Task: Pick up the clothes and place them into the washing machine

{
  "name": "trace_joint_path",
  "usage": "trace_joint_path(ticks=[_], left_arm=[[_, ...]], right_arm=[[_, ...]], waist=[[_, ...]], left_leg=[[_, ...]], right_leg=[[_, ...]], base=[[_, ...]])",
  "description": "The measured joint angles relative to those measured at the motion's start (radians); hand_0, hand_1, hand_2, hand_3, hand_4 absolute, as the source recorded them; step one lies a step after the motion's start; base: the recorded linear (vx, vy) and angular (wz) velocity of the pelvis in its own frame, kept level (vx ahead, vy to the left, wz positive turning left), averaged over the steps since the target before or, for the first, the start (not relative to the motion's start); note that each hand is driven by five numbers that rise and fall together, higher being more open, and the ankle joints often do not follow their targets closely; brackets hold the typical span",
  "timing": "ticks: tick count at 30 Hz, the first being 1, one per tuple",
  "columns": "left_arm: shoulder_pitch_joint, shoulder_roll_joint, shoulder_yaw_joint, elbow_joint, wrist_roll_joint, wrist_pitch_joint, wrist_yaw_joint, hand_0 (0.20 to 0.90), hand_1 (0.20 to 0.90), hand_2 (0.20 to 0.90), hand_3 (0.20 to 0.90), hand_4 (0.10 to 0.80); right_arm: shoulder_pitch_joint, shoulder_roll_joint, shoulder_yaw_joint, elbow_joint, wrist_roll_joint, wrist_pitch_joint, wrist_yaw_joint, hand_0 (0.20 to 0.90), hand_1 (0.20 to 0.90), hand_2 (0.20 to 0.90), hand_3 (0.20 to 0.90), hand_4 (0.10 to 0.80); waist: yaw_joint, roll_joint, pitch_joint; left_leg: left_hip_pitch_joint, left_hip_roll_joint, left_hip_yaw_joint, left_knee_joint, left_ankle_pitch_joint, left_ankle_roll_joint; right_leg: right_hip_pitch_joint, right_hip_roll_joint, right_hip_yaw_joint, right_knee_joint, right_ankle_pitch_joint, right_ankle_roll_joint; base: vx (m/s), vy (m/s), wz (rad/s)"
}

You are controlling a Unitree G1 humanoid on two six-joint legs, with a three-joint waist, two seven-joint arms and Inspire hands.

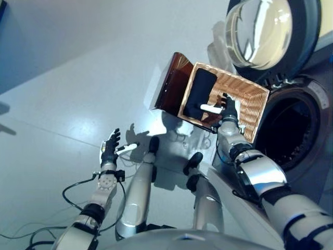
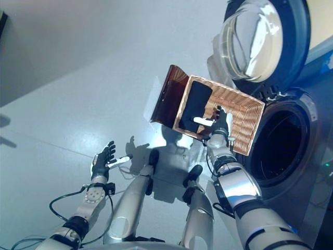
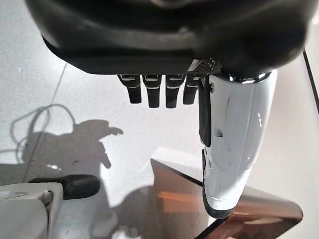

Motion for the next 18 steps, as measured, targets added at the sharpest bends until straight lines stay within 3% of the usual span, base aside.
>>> trace_joint_path(ticks=[11,12,13,14,15,18], left_arm=[[-0.033,0.010,-0.010,-0.024,0.001,-0.004,0.008,0.900,0.900,0.900,0.900,0.800],[-0.034,0.012,-0.009,-0.037,0.001,-0.004,0.010,0.900,0.900,0.900,0.900,0.800],[-0.035,0.012,-0.009,-0.039,0.001,-0.004,0.010,0.900,0.900,0.900,0.900,0.800],[-0.034,0.012,-0.009,-0.039,0.001,-0.004,0.011,0.900,0.900,0.900,0.900,0.800],[-0.034,0.012,-0.010,-0.039,0.001,-0.003,0.011,0.900,0.900,0.900,0.900,0.800],[-0.032,0.016,-0.010,-0.050,0.001,-0.003,0.012,0.900,0.900,0.900,0.900,0.800]], right_arm=[[-0.134,-0.049,0.037,0.068,0.020,0.002,-0.004,0.900,0.900,0.900,0.900,0.800],[-0.150,-0.065,0.036,0.073,0.020,0.002,-0.007,0.763,0.763,0.763,0.763,0.702],[-0.155,-0.076,0.036,0.072,0.020,0.002,-0.013,0.527,0.527,0.527,0.527,0.533],[-0.160,-0.087,0.036,0.072,0.020,0.000,-0.032,0.414,0.414,0.414,0.414,0.453],[-0.167,-0.099,0.036,0.074,0.020,0.002,-0.043,0.200,0.200,0.200,0.200,0.300],[-0.173,-0.132,0.036,0.080,0.020,0.001,-0.046,0.200,0.200,0.200,0.200,0.300]], waist=[[0.044,0.010,0.021],[0.049,0.014,0.022],[0.052,0.017,0.025],[0.054,0.019,0.028],[0.055,0.023,0.033],[0.055,0.024,0.033]], left_leg=[[-0.122,-0.023,-0.028,0.026,0.001,0.000],[-0.145,-0.027,-0.033,0.030,0.001,0.000],[-0.159,-0.028,-0.036,0.033,0.005,0.000],[-0.172,-0.032,-0.038,0.038,0.007,0.001],[-0.179,-0.034,-0.043,0.042,0.007,0.001],[-0.199,-0.045,-0.048,0.048,0.009,-0.001]], right_leg=[[-0.119,-0.033,-0.020,0.068,-0.030,0.000],[-0.143,-0.039,-0.022,0.079,-0.035,-0.003],[-0.153,-0.040,-0.026,0.083,-0.035,-0.003],[-0.165,-0.047,-0.032,0.093,-0.035,-0.001],[-0.167,-0.049,-0.035,0.095,-0.036,-0.002],[-0.193,-0.064,-0.034,0.120,-0.049,-0.005]], base=[[-0.014,0.032,0.11],[-0.008,0.016,0.15],[0.000,0.021,0.18],[0.002,0.028,0.17],[0.012,0.020,0.12],[0.006,0.020,0.11]])
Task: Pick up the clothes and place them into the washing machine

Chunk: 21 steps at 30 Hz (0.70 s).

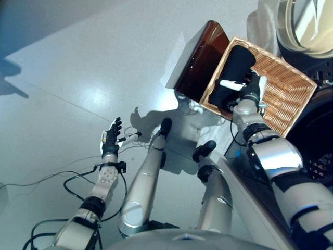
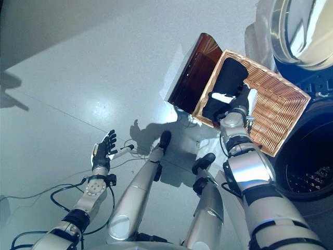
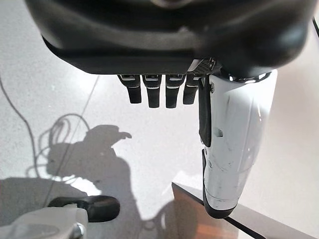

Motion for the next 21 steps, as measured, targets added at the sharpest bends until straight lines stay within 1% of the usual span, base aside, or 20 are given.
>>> trace_joint_path(ticks=[1,3,6,8,12,16,20,21], left_arm=[[0.000,0.000,0.000,-0.003,0.000,0.000,0.000,0.900,0.900,0.900,0.900,0.800],[0.001,0.000,0.000,-0.019,0.000,0.000,0.003,0.900,0.900,0.900,0.900,0.800],[0.002,0.000,-0.001,-0.040,0.001,0.000,0.011,0.900,0.900,0.900,0.900,0.800],[0.001,-0.001,-0.001,-0.049,0.002,0.000,0.012,0.900,0.900,0.900,0.900,0.800],[0.001,-0.001,-0.006,-0.054,0.016,0.000,0.013,0.900,0.900,0.900,0.900,0.800],[0.000,-0.001,-0.008,-0.053,0.020,0.002,0.013,0.900,0.900,0.900,0.900,0.800],[0.005,-0.001,-0.009,-0.020,0.021,0.004,0.015,0.900,0.900,0.900,0.900,0.800],[0.009,-0.001,-0.009,-0.004,0.021,0.006,0.016,0.900,0.900,0.900,0.900,0.800]], right_arm=[[-0.002,-0.007,0.000,0.000,0.000,0.000,-0.001,0.200,0.200,0.200,0.200,0.300],[-0.013,-0.035,0.001,0.004,-0.002,0.002,0.000,0.200,0.200,0.200,0.200,0.300],[-0.041,-0.035,0.001,0.038,-0.015,0.016,0.003,0.200,0.200,0.200,0.200,0.300],[-0.044,-0.031,0.001,0.038,-0.038,0.023,0.003,0.200,0.200,0.200,0.200,0.300],[-0.045,-0.027,0.001,0.037,-0.074,0.031,0.002,0.200,0.200,0.200,0.200,0.300],[-0.033,-0.026,-0.001,0.053,-0.098,0.065,0.003,0.200,0.200,0.200,0.200,0.300],[0.000,-0.018,-0.013,0.060,-0.120,0.067,0.004,0.200,0.200,0.200,0.200,0.300],[0.014,-0.014,-0.015,0.058,-0.124,0.066,0.004,0.200,0.200,0.200,0.200,0.300]], waist=[[0.000,0.000,0.000],[0.001,0.013,0.007],[0.003,0.019,0.010],[0.005,0.019,0.010],[0.008,0.020,0.009],[0.017,0.026,0.010],[0.018,0.035,0.006],[0.009,0.036,0.006]], left_leg=[[-0.002,-0.002,0.000,0.000,0.001,0.000],[-0.008,-0.004,-0.003,0.001,0.005,0.000],[-0.008,-0.004,-0.002,0.000,0.006,0.001],[-0.007,-0.004,-0.002,0.000,0.010,0.006],[-0.005,-0.004,0.000,0.000,0.011,0.008],[0.045,-0.004,0.005,-0.004,0.012,0.008],[0.116,-0.003,0.013,-0.026,0.009,0.004],[0.137,-0.003,0.021,-0.028,0.009,0.005]], right_leg=[[-0.005,-0.004,0.000,0.006,-0.001,0.000],[-0.008,-0.005,-0.002,0.010,-0.003,0.000],[-0.012,-0.007,-0.002,0.013,-0.003,0.000],[-0.014,-0.008,-0.002,0.018,-0.002,0.003],[-0.013,-0.008,-0.001,0.017,-0.003,0.004],[0.035,-0.009,0.001,0.011,-0.002,0.005],[0.098,-0.006,0.007,-0.014,-0.002,0.005],[0.118,-0.005,0.016,-0.019,0.001,0.008]], base=[[0.006,0.008,0.10],[0.000,0.027,0.06],[0.001,0.012,0.01],[0.000,0.000,0.00],[0.000,0.000,0.00],[0.007,0.002,-0.01],[0.027,0.007,-0.06],[0.042,0.025,-0.17]])
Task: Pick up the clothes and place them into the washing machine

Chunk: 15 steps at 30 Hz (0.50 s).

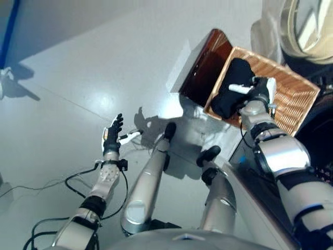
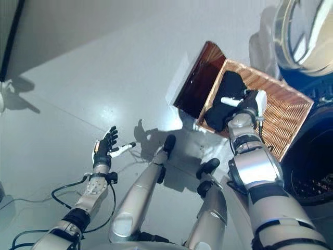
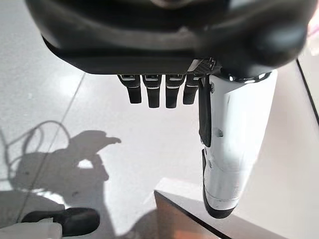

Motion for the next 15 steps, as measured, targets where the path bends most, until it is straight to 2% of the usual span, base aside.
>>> trace_joint_path(ticks=[4,6,10,11,13,15], left_arm=[[0.020,-0.007,-0.001,0.044,0.007,0.006,0.000,0.900,0.900,0.900,0.900,0.800],[0.031,-0.020,-0.003,0.079,0.014,0.019,-0.001,0.900,0.900,0.900,0.900,0.800],[0.067,-0.035,-0.007,0.124,0.013,0.022,-0.008,0.900,0.900,0.900,0.900,0.800],[0.071,-0.046,0.001,0.150,0.011,0.023,-0.017,0.900,0.900,0.900,0.900,0.800],[0.086,-0.054,0.003,0.190,0.009,0.028,-0.029,0.900,0.900,0.900,0.900,0.800],[0.118,-0.062,0.001,0.223,0.009,0.029,-0.038,0.900,0.900,0.900,0.900,0.800]], right_arm=[[0.056,0.011,-0.044,-0.022,-0.002,-0.002,0.000,0.200,0.200,0.200,0.200,0.300],[0.116,0.015,-0.090,-0.032,0.013,-0.002,0.000,0.200,0.200,0.200,0.200,0.300],[0.218,0.028,-0.144,-0.053,0.051,-0.003,0.002,0.200,0.200,0.200,0.200,0.300],[0.288,0.035,-0.208,-0.118,0.079,-0.010,0.010,0.200,0.200,0.200,0.200,0.300],[0.357,0.060,-0.251,-0.156,0.124,-0.030,0.026,0.200,0.200,0.200,0.200,0.300],[0.433,0.095,-0.306,-0.176,0.172,-0.048,0.036,0.200,0.200,0.200,0.200,0.300]], waist=[[-0.028,0.007,-0.007],[-0.057,0.013,-0.016],[-0.098,0.023,-0.046],[-0.125,0.022,-0.056],[-0.153,0.025,-0.069],[-0.189,0.024,-0.118]], left_leg=[[0.066,0.001,0.025,-0.023,0.001,0.002],[0.118,0.001,0.043,-0.047,0.007,0.010],[0.191,-0.002,0.069,-0.099,0.002,0.007],[0.225,-0.001,0.091,-0.118,0.008,0.013],[0.284,-0.004,0.107,-0.153,0.008,0.014],[0.339,-0.010,0.122,-0.207,0.013,0.021]], right_leg=[[0.060,0.011,0.025,-0.054,0.032,0.011],[0.115,0.021,0.034,-0.110,0.070,0.027],[0.201,0.034,0.044,-0.215,0.114,0.041],[0.235,0.039,0.055,-0.256,0.135,0.052],[0.291,0.045,0.068,-0.309,0.159,0.060],[0.341,0.050,0.072,-0.372,0.180,0.066]], base=[[0.024,0.019,-0.21],[-0.046,0.043,-0.24],[0.060,0.028,-0.23],[0.038,0.013,-0.32],[0.037,0.025,-0.35],[0.031,0.049,-0.30]])
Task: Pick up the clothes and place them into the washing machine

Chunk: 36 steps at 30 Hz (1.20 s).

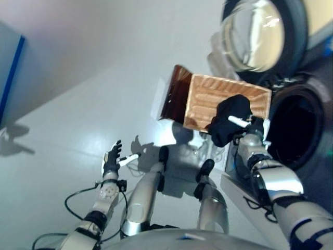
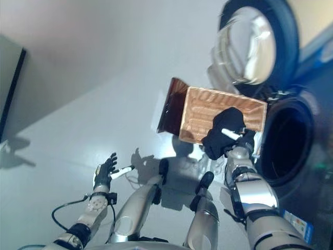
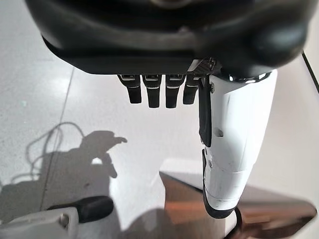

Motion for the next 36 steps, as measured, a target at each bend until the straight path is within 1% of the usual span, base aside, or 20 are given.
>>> trace_joint_path(ticks=[1,2,3,7,9,13,17,19,20,22,23,24,25,26,27,30,31,32,33,36], left_arm=[[0.033,-0.004,-0.004,0.004,-0.002,-0.001,-0.010,0.900,0.900,0.900,0.900,0.800],[0.042,-0.008,-0.005,0.010,-0.004,-0.002,-0.017,0.900,0.900,0.900,0.900,0.800],[0.044,-0.012,-0.005,0.015,-0.012,-0.002,-0.027,0.900,0.900,0.900,0.900,0.800],[0.046,-0.035,-0.005,0.032,-0.019,-0.006,-0.050,0.900,0.900,0.900,0.900,0.800],[0.067,-0.047,-0.036,0.033,-0.038,-0.007,-0.062,0.900,0.900,0.900,0.900,0.800],[0.096,-0.078,-0.082,0.028,-0.055,-0.011,-0.087,0.900,0.900,0.900,0.900,0.800],[0.116,-0.083,-0.120,0.020,-0.071,-0.012,-0.109,0.900,0.900,0.900,0.900,0.800],[0.106,-0.083,-0.120,0.009,-0.090,-0.014,-0.118,0.900,0.900,0.900,0.900,0.800],[0.091,-0.083,-0.123,0.010,-0.094,-0.013,-0.119,0.900,0.900,0.900,0.900,0.800],[0.057,-0.083,-0.128,0.009,-0.098,-0.014,-0.120,0.900,0.900,0.900,0.900,0.800],[0.048,-0.075,-0.126,0.004,-0.109,-0.025,-0.121,0.900,0.900,0.900,0.900,0.800],[0.046,-0.071,-0.123,0.001,-0.114,-0.026,-0.121,0.900,0.900,0.900,0.900,0.800],[0.046,-0.071,-0.123,0.001,-0.114,-0.026,-0.121,0.900,0.900,0.900,0.900,0.800],[0.053,-0.071,-0.119,-0.005,-0.130,-0.030,-0.128,0.900,0.900,0.900,0.900,0.800],[0.055,-0.068,-0.113,-0.019,-0.135,-0.035,-0.130,0.900,0.900,0.900,0.900,0.800],[0.052,-0.061,-0.113,-0.052,-0.136,-0.046,-0.141,0.900,0.900,0.900,0.900,0.800],[0.051,-0.052,-0.116,-0.059,-0.133,-0.048,-0.144,0.900,0.900,0.900,0.900,0.800],[0.050,-0.044,-0.118,-0.068,-0.131,-0.049,-0.145,0.900,0.900,0.900,0.900,0.800],[0.051,-0.042,-0.115,-0.074,-0.134,-0.053,-0.146,0.900,0.900,0.900,0.900,0.800],[0.052,-0.037,-0.109,-0.081,-0.135,-0.053,-0.144,0.900,0.900,0.900,0.900,0.800]], right_arm=[[0.046,0.012,-0.016,-0.002,0.049,-0.002,0.007,0.200,0.200,0.200,0.200,0.300],[0.074,0.011,-0.018,-0.001,0.079,-0.006,0.008,0.200,0.200,0.200,0.200,0.300],[0.098,0.016,-0.046,-0.002,0.130,-0.022,0.010,0.200,0.200,0.200,0.200,0.300],[0.139,0.043,-0.063,-0.037,0.282,-0.086,0.050,0.200,0.200,0.200,0.200,0.300],[0.152,0.095,-0.138,-0.099,0.436,-0.128,0.084,0.200,0.200,0.200,0.200,0.300],[0.156,0.146,-0.219,-0.112,0.676,-0.202,0.141,0.200,0.200,0.200,0.200,0.300],[0.139,0.152,-0.233,-0.131,0.782,-0.243,0.160,0.200,0.200,0.200,0.200,0.300],[0.073,0.148,-0.234,-0.140,0.822,-0.286,0.160,0.200,0.200,0.200,0.200,0.300],[0.051,0.141,-0.239,-0.141,0.828,-0.295,0.161,0.200,0.200,0.200,0.200,0.300],[0.007,0.118,-0.250,-0.140,0.842,-0.308,0.159,0.200,0.200,0.200,0.200,0.300],[-0.029,0.115,-0.253,-0.139,0.852,-0.321,0.155,0.200,0.200,0.200,0.200,0.300],[-0.049,0.115,-0.262,-0.139,0.857,-0.328,0.154,0.200,0.200,0.200,0.200,0.300],[-0.049,0.115,-0.262,-0.139,0.857,-0.328,0.154,0.200,0.200,0.200,0.200,0.300],[-0.087,0.106,-0.273,-0.138,0.867,-0.332,0.151,0.200,0.200,0.200,0.200,0.300],[-0.110,0.097,-0.273,-0.136,0.868,-0.340,0.148,0.200,0.200,0.200,0.200,0.300],[-0.171,0.070,-0.275,-0.136,0.868,-0.353,0.133,0.200,0.200,0.200,0.200,0.300],[-0.189,0.065,-0.274,-0.136,0.869,-0.360,0.131,0.200,0.200,0.200,0.200,0.300],[-0.199,0.056,-0.278,-0.136,0.871,-0.374,0.129,0.200,0.200,0.200,0.200,0.300],[-0.210,0.039,-0.278,-0.135,0.881,-0.377,0.123,0.200,0.200,0.200,0.200,0.300],[-0.231,0.006,-0.281,-0.135,0.891,-0.377,0.109,0.200,0.200,0.200,0.200,0.300]], waist=[[-0.022,0.003,-0.046],[-0.030,0.004,-0.067],[-0.042,0.009,-0.073],[-0.056,0.032,-0.099],[-0.067,0.060,-0.118],[-0.066,0.120,-0.155],[-0.061,0.163,-0.146],[-0.064,0.180,-0.112],[-0.068,0.183,-0.090],[-0.059,0.186,-0.034],[-0.062,0.176,-0.004],[-0.060,0.169,0.015],[-0.060,0.169,0.015],[-0.060,0.162,0.031],[-0.046,0.163,0.035],[-0.033,0.165,0.045],[-0.032,0.166,0.047],[-0.038,0.164,0.048],[-0.035,0.164,0.049],[-0.013,0.168,0.047]], left_leg=[[0.023,-0.006,0.005,-0.030,0.002,-0.002],[0.030,-0.008,0.012,-0.034,0.005,0.002],[0.059,-0.008,0.025,-0.050,0.007,0.005],[0.086,-0.006,0.043,-0.068,0.006,0.004],[0.094,-0.006,0.052,-0.076,0.006,0.005],[0.094,-0.008,0.054,-0.088,0.006,0.004],[0.079,-0.009,0.054,-0.083,0.006,0.004],[0.000,-0.008,0.054,-0.010,-0.003,0.011],[-0.013,-0.008,0.053,0.014,-0.009,0.018],[-0.055,-0.005,0.048,0.097,-0.039,0.025],[-0.110,-0.004,0.040,0.189,-0.075,0.022],[-0.129,-0.002,0.039,0.235,-0.097,0.023],[-0.129,-0.002,0.039,0.235,-0.097,0.023],[-0.189,0.006,0.037,0.328,-0.133,0.024],[-0.224,0.013,0.030,0.381,-0.159,0.019],[-0.291,0.011,0.008,0.483,-0.208,0.034],[-0.311,0.012,0.006,0.508,-0.216,0.039],[-0.333,0.010,0.006,0.542,-0.227,0.040],[-0.357,0.009,0.003,0.568,-0.233,0.035],[-0.380,0.011,-0.003,0.572,-0.231,0.029]], right_leg=[[0.017,0.001,0.010,-0.032,0.013,0.008],[0.026,0.003,0.018,-0.051,0.025,0.008],[0.051,0.008,0.026,-0.078,0.038,0.009],[0.065,0.018,0.063,-0.115,0.055,0.007],[0.065,0.019,0.078,-0.120,0.059,0.006],[0.062,0.018,0.078,-0.126,0.061,0.008],[0.032,0.016,0.082,-0.102,0.051,0.007],[-0.073,0.006,0.103,0.020,0.010,0.003],[-0.094,-0.001,0.110,0.054,0.002,-0.002],[-0.149,-0.008,0.128,0.160,-0.040,-0.009],[-0.208,-0.024,0.134,0.263,-0.090,-0.018],[-0.233,-0.029,0.138,0.315,-0.117,-0.017],[-0.233,-0.029,0.138,0.315,-0.117,-0.017],[-0.286,-0.030,0.158,0.388,-0.144,-0.021],[-0.314,-0.029,0.158,0.420,-0.157,-0.021],[-0.372,-0.016,0.184,0.468,-0.159,-0.022],[-0.394,-0.018,0.188,0.523,-0.179,-0.035],[-0.412,-0.023,0.187,0.606,-0.234,-0.052],[-0.435,-0.030,0.193,0.625,-0.256,-0.038],[-0.463,-0.021,0.199,0.629,-0.256,-0.039]], base=[[0.009,0.037,-0.27],[0.007,0.038,-0.35],[0.021,0.044,-0.36],[0.003,0.042,-0.30],[-0.011,0.027,-0.18],[-0.033,0.035,-0.01],[-0.098,0.019,-0.03],[-0.221,-0.051,-0.06],[-0.148,-0.081,0.02],[-0.033,-0.071,0.06],[-0.048,-0.042,0.13],[-0.022,-0.018,0.14],[0.000,0.000,0.00],[0.079,-0.019,-0.06],[0.079,-0.017,-0.16],[-0.019,0.005,-0.33],[0.017,0.004,-0.07],[0.037,0.015,0.14],[0.033,0.013,0.17],[0.042,0.032,-0.07]])
